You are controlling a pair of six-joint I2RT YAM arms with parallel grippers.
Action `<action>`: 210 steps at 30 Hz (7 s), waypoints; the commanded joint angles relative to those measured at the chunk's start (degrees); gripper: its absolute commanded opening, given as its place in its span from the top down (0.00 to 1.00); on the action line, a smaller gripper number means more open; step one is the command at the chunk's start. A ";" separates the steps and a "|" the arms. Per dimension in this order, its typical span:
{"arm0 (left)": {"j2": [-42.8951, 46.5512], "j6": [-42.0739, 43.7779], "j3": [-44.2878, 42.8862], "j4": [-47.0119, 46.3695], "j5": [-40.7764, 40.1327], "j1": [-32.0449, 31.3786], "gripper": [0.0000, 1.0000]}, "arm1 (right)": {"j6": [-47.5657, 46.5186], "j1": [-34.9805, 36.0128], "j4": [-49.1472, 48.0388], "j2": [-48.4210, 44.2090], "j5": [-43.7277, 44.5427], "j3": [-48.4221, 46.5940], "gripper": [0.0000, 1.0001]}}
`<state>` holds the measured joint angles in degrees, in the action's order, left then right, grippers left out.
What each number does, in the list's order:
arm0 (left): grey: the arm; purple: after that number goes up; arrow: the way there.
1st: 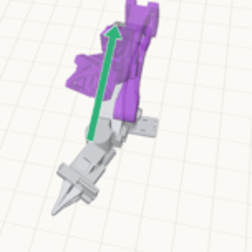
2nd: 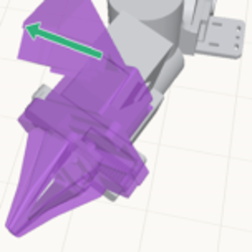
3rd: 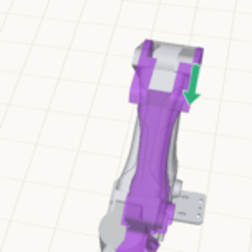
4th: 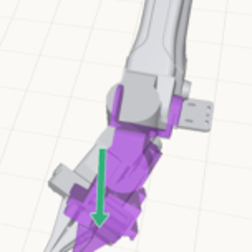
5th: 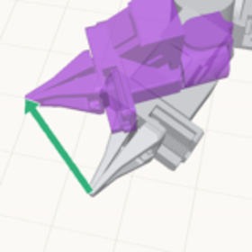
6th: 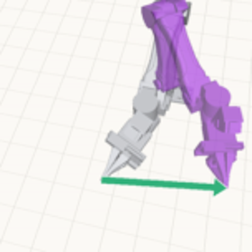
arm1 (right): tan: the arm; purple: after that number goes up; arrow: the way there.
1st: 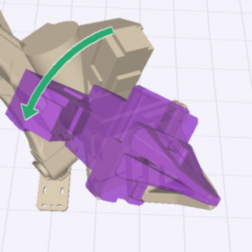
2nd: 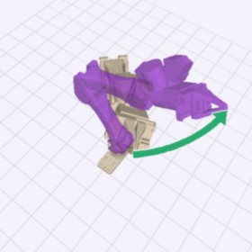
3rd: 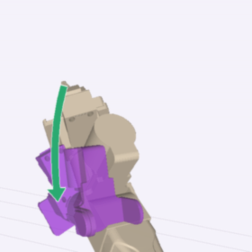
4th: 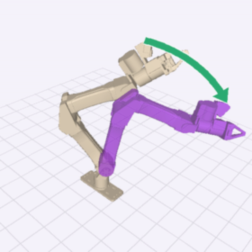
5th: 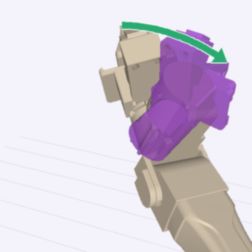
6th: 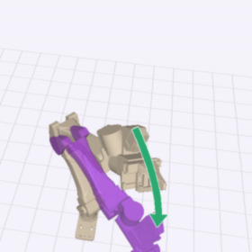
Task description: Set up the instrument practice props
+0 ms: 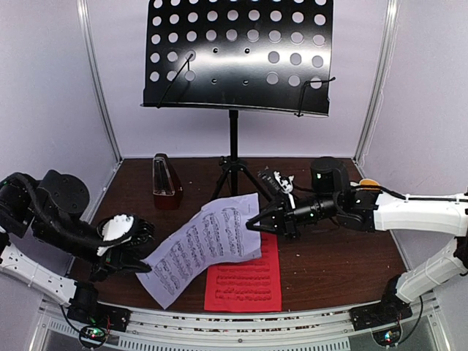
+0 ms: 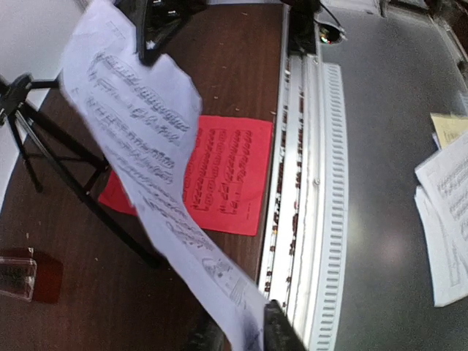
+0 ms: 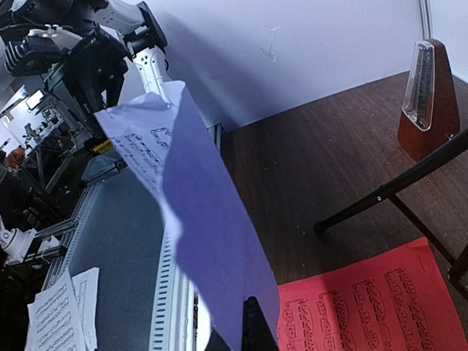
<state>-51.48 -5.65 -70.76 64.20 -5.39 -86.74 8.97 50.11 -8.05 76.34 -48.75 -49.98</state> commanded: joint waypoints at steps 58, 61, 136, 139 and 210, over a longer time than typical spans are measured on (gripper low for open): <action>-21.94 13.22 -14.51 -19.45 7.94 14.23 1.00 | -10.35 16.56 61.25 -8.66 36.31 -37.58 0.69; -19.50 10.18 -16.25 -22.10 9.59 17.05 1.00 | -3.85 14.01 55.44 -11.68 38.73 -39.83 0.37; -47.89 -6.82 -68.12 -46.54 17.46 35.06 1.00 | 59.74 1.31 19.51 -8.60 60.20 -39.23 0.71; -48.13 -6.42 -68.11 -46.54 17.13 35.06 1.00 | 58.87 1.31 19.45 -8.66 60.60 -39.30 0.79; -58.28 6.62 -72.14 -54.47 29.08 37.34 0.95 | 20.67 1.31 17.14 -9.51 47.45 -43.18 0.98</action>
<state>-109.89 -0.71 -143.13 10.81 25.34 -49.15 31.16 51.18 10.17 67.70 -0.05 -90.48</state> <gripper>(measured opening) 0.022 0.025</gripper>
